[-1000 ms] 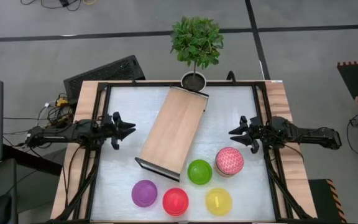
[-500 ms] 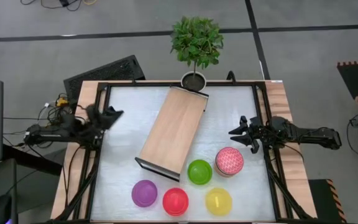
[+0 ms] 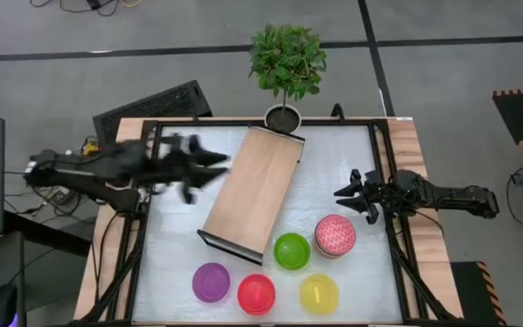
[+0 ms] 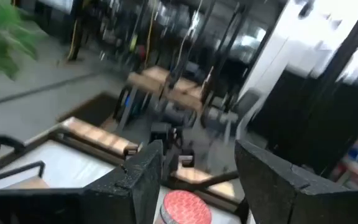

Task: Place and stack bowls onto a shelf
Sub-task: Put the red patterned bowl on the shelf

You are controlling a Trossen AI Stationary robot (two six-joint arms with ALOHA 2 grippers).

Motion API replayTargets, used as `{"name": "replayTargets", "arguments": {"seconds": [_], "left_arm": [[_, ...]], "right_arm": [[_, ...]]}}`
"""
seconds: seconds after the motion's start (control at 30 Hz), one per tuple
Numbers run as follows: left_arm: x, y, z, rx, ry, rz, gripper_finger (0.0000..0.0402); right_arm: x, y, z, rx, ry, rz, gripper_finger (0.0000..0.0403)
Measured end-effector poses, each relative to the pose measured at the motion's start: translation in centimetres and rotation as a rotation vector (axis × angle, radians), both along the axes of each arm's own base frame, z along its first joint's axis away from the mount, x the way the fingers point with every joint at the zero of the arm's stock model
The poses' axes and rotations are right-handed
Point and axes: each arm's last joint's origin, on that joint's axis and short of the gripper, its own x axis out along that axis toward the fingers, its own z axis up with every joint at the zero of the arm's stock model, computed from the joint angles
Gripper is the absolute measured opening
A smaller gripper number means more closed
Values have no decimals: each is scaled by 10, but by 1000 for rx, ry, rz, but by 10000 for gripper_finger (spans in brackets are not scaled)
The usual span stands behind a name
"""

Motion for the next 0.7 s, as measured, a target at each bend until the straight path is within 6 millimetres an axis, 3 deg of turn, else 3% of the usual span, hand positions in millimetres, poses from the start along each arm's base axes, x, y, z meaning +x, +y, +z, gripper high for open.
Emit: {"name": "replayTargets", "arguments": {"seconds": [0.13, 0.33, 0.53, 0.7], "left_arm": [[57, 0, 22, -4, 142, -1, 190], [127, -1, 27, 89, 407, -67, 190], [185, -2, 16, 226, 516, -172, 190], [223, 1, -2, 224, 550, -166, 190]], "right_arm": [[0, 0, 0, 31, 4, 1, 164], [0, 0, 0, 172, 19, 7, 164], [0, 0, 0, 205, 23, 8, 164], [0, 0, 0, 234, 25, 9, 164]]}}
